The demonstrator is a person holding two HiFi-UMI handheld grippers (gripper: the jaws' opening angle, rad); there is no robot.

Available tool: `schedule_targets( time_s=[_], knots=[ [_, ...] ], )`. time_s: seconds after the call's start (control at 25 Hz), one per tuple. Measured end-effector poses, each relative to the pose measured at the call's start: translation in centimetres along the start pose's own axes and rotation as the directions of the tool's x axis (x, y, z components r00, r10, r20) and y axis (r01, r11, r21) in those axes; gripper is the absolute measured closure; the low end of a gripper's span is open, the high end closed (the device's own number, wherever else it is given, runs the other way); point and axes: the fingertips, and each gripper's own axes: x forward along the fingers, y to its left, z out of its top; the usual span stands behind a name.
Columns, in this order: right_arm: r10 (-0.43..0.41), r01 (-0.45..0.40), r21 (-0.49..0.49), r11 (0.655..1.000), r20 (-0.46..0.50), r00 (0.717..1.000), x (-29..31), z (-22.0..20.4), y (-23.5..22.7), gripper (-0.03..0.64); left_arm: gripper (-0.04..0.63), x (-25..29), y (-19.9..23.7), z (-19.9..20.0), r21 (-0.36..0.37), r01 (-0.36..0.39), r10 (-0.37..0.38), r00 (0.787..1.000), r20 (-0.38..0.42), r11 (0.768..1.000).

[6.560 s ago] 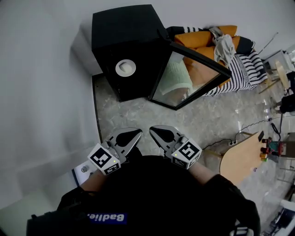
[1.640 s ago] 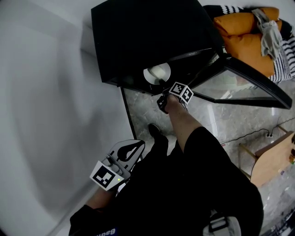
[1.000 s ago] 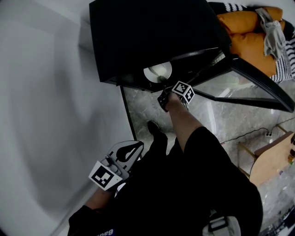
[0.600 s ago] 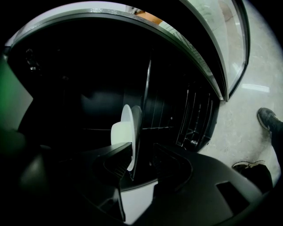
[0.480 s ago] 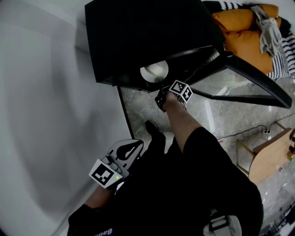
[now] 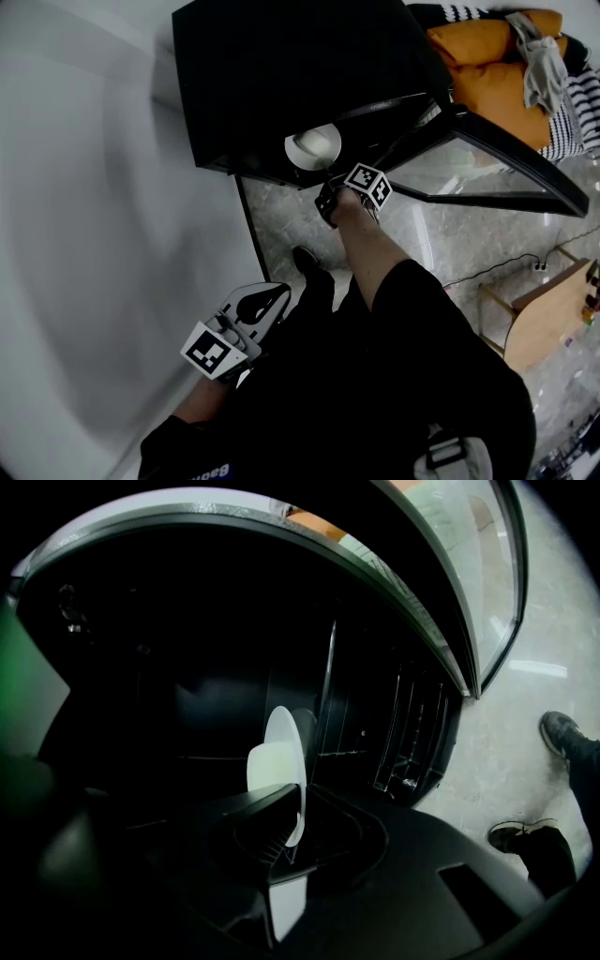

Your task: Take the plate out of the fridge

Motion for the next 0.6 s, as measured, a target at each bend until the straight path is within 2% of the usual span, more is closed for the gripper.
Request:
schedule_targets(
  time_s=[0.4, 0.6],
  knots=[
    [0.067, -0.067, 0.06, 0.996, 0.016, 0.998, -1.5, 0.3, -1.0, 0.583, 0.591, 0.5, -0.2, -0.2, -0.005, 0.015, -0.015, 1.0, 0.002, 1.0],
    [0.079, -0.081, 0.058, 0.995, 0.029, 0.996, -0.8, 0.9, -0.9, 0.583, 0.591, 0.4, -0.2, -0.7, -0.008, 0.01, -0.01, 1.0, -0.012, 1.0]
  ],
)
